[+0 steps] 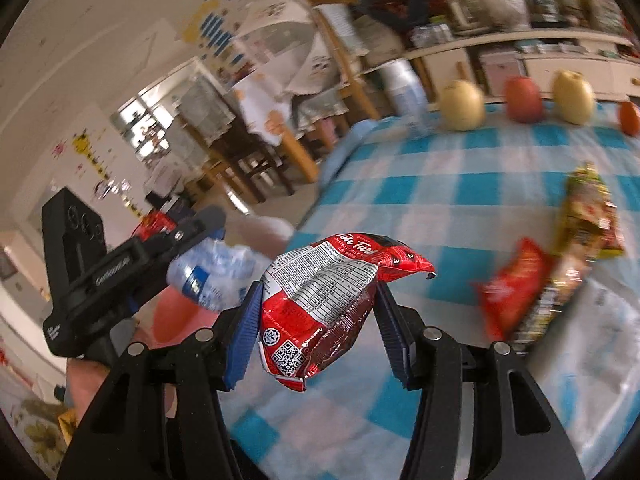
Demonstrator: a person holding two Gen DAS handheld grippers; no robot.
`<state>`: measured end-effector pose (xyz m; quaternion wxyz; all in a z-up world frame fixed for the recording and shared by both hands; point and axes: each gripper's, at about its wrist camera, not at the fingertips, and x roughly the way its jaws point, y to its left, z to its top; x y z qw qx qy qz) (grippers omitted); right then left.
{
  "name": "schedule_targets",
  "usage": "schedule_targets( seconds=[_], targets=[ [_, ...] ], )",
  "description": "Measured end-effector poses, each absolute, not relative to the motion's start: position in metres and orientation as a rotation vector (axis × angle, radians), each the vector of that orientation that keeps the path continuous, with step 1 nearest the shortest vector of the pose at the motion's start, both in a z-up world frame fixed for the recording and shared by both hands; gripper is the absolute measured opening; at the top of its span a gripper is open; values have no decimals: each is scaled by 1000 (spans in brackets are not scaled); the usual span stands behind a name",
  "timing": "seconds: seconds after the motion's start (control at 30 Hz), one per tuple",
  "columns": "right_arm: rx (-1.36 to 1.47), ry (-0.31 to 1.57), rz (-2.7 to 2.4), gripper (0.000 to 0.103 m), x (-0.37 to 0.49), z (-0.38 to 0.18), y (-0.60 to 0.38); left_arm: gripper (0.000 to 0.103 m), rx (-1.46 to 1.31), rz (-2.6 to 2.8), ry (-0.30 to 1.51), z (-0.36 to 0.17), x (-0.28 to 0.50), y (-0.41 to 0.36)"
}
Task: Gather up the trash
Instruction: 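Carry bottle and red snack bag over the pink bucket and open both tools, then bring both open tools back over the trash pile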
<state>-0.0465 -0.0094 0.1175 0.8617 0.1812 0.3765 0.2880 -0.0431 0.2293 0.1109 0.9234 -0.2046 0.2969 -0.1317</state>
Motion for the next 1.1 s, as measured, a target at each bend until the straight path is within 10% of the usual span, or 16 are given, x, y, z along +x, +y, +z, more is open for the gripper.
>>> schedule_targets(
  seconds=[0.97,1.1],
  targets=[
    [-3,830,816,65,-32,105,229,38,-590,130,580,89,-61,399],
    [0,785,772,89,-40,112,215,73,-539,194,606,86,-58,397]
  ],
)
